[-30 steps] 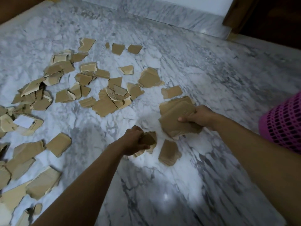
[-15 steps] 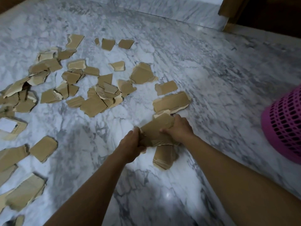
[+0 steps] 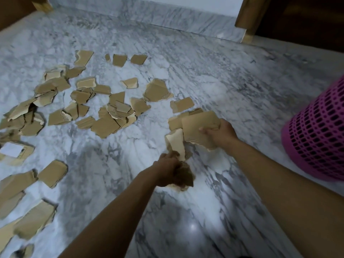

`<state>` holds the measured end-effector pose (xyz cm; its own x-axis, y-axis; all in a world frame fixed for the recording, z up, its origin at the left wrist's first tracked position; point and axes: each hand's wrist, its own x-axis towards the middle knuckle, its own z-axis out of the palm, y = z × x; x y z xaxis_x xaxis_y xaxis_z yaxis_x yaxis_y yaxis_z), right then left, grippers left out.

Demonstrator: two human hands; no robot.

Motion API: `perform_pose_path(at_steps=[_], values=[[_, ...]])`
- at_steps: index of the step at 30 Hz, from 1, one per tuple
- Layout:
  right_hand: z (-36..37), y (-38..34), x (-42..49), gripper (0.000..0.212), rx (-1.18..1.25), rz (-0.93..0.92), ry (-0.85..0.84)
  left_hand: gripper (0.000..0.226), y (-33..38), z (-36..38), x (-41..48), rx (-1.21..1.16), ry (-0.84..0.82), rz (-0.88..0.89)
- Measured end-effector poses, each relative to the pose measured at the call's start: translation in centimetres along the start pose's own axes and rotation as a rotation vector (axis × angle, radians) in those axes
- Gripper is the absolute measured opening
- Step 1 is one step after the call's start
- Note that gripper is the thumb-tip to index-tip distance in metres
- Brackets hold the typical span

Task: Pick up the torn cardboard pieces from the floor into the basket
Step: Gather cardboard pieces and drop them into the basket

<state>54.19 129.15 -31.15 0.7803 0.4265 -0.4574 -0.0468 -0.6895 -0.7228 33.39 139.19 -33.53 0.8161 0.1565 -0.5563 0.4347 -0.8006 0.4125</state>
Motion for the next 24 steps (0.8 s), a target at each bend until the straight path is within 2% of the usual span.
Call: perform_pose_path(at_steps=[4, 8, 11, 14, 18, 21, 24], values=[[-1.6, 0.5, 0.1, 0.085, -0.002, 0.018, -0.003, 0.05, 1.5, 2.3, 1.7, 0.24, 0.115, 0.04], [-2.1, 1.3, 0.2, 0.073, 0.034, 0.022, -0.024, 0.049, 0.9, 2.9, 2.0, 0.218, 0.167, 0.037], [-1.9, 1.9, 0.2, 0.067, 0.099, 0.022, -0.029, 0.047, 0.4, 2.8, 2.2, 0.079, 0.155, 0.019], [-1.2, 1.4, -0.1, 0.071, 0.138, 0.006, -0.03, 0.041, -0.1, 2.2, 1.7, -0.114, 0.166, 0.004], [0.8, -0.1, -0.7, 0.07, 0.216, 0.005, -0.001, 0.049, -3.1, -0.1, -0.6, -0.449, 0.191, -0.147], [3.8, -1.3, -1.0, 0.074, 0.25, 0.051, 0.085, 0.046, -6.2, -2.2, -3.0, -0.513, 0.242, -0.243], [6.4, -1.8, -1.8, 0.07, 0.311, 0.071, 0.286, 0.042, -8.6, -3.2, -4.9, -0.509, 0.286, -0.299]])
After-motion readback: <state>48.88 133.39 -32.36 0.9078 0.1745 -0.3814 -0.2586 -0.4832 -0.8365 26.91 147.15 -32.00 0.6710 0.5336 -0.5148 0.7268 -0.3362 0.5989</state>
